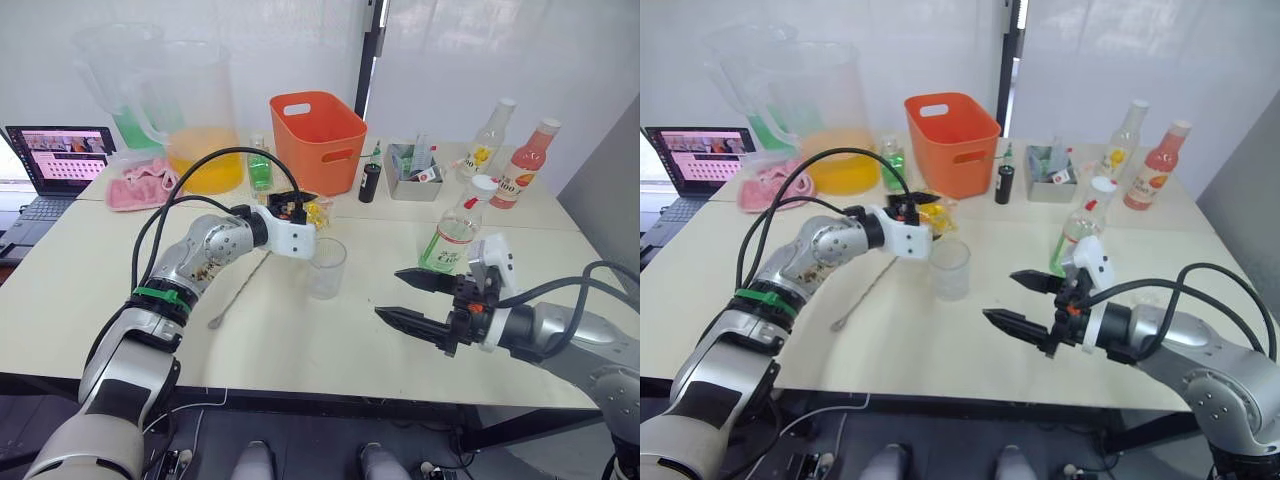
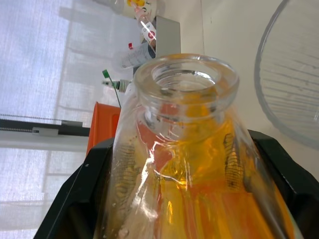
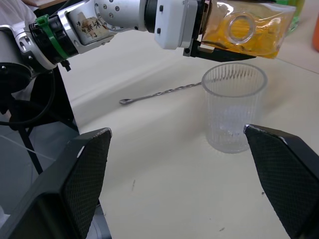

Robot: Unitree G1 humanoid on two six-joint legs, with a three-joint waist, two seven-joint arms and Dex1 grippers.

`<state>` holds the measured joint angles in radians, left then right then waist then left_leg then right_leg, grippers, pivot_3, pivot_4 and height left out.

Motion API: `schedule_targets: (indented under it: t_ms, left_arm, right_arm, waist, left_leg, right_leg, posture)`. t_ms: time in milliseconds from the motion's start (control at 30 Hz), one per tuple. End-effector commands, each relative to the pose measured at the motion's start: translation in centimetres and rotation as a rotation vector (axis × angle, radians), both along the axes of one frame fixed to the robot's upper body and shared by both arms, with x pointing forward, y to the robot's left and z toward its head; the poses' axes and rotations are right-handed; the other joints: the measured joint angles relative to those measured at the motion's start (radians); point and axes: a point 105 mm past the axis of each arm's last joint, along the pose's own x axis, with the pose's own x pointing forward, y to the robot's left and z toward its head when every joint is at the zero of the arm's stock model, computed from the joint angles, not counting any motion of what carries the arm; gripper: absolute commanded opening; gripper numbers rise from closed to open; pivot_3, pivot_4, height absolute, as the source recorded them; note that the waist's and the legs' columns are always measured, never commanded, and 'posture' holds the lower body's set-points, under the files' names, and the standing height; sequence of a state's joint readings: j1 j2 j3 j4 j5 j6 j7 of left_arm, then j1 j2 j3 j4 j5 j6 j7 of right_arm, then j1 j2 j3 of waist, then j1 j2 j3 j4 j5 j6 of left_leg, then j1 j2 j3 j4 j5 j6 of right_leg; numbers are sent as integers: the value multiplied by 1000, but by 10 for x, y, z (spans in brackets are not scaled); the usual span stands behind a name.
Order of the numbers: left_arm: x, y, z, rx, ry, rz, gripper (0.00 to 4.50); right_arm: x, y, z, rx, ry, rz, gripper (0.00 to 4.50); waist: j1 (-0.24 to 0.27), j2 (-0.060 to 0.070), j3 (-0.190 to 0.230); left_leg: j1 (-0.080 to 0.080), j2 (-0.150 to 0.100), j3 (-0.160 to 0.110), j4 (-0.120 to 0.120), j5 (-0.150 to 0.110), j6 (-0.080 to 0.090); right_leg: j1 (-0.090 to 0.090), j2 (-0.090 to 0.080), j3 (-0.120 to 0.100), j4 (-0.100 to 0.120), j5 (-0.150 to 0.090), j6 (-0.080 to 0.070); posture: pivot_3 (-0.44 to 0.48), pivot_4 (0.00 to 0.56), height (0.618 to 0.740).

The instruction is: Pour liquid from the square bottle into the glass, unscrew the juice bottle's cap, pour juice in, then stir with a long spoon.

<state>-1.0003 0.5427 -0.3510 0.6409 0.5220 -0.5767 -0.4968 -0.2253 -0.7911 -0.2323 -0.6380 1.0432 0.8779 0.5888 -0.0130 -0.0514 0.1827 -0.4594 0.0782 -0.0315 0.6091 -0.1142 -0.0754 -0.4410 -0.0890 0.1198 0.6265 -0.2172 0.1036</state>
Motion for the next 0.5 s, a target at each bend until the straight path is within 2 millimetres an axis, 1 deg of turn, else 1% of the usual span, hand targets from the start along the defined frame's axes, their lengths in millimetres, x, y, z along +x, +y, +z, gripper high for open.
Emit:
schedule_targets:
  t_ms: [33,267,500]
  left_arm:
    - [-8,-7,36,-48,-152,-55,2842]
    - [-8,-7,37,-21,-200,-60,2842]
    - [-7,-6,38,1,-236,-55,2842]
  right_arm:
    - [-5,0,11,9,-49,13,4500]
    - [-7,-6,11,-6,-50,0,4500]
    - [-6,-4,12,0,-55,5,4500]
  waist:
    - [-1,0,0]
    - [1,0,0]
    - [1,0,0]
  left_leg:
    - [0,0,0,0,0,0]
    - [0,0,0,0,0,0]
    - [0,0,0,1,0,0]
  right_leg:
    - [0,0,0,0,0,0]
    - [0,0,0,1,0,0]
    - [0,0,0,1,0,0]
  posture:
    - [0,150,717]
    - [0,150,717]
    - [0,150,717]
